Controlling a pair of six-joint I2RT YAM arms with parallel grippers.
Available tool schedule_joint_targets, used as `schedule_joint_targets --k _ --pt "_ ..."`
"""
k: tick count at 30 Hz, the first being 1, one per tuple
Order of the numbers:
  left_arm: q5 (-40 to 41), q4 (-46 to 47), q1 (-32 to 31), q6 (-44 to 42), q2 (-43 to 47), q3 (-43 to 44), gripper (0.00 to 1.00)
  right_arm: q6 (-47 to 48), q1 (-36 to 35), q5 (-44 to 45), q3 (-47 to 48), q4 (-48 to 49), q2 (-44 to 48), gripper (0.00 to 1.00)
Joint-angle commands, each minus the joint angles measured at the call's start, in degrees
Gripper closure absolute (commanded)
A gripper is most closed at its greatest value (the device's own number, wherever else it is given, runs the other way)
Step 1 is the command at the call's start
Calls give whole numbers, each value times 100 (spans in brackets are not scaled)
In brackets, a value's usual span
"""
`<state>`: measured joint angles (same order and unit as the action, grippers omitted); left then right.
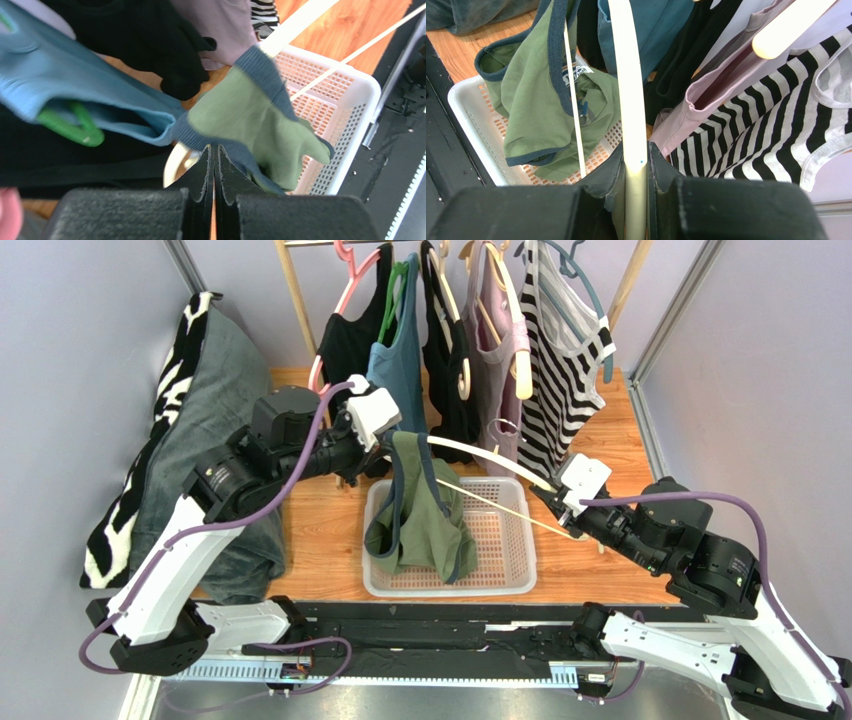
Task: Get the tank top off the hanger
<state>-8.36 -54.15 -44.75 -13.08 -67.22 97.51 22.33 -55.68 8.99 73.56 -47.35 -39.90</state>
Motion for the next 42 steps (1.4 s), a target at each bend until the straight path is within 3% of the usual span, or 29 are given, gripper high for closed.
schedule_joint_targets --k 1,5,6,7,8,10,15,29,35,39,42 --pt "133 159 203 60 429 -83 100 -9 13 155 334 315 140 100" --pt "-209 107 318 244 517 -215 99 -62 22 112 370 306 149 100" --pt "-323 80 327 297 508 -259 88 -79 22 85 387 323 149 100" --pt "-620 71 327 393 491 -277 62 -105 22 50 396 323 132 100" --pt "-762 71 327 455 456 -294 55 -123 31 41 405 332 97 100" --pt "-1104 54 336 665 359 -277 49 -150 22 15 422 358 79 100" --pt "-1458 89 336 868 122 -163 47 -211 22 -73 475 411 18 100" --pt "-1045 265 327 825 -177 -128 55 -229 22 -258 545 350 -53 100" --pt "-1115 308 327 886 -291 13 78 -264 22 -319 589 350 -97 100" --pt "-1089 335 327 886 -292 48 100 -290 22 -284 607 314 -71 100" --pt "-1063 317 327 895 -221 83 100 -282 13 -205 624 244 -44 100"
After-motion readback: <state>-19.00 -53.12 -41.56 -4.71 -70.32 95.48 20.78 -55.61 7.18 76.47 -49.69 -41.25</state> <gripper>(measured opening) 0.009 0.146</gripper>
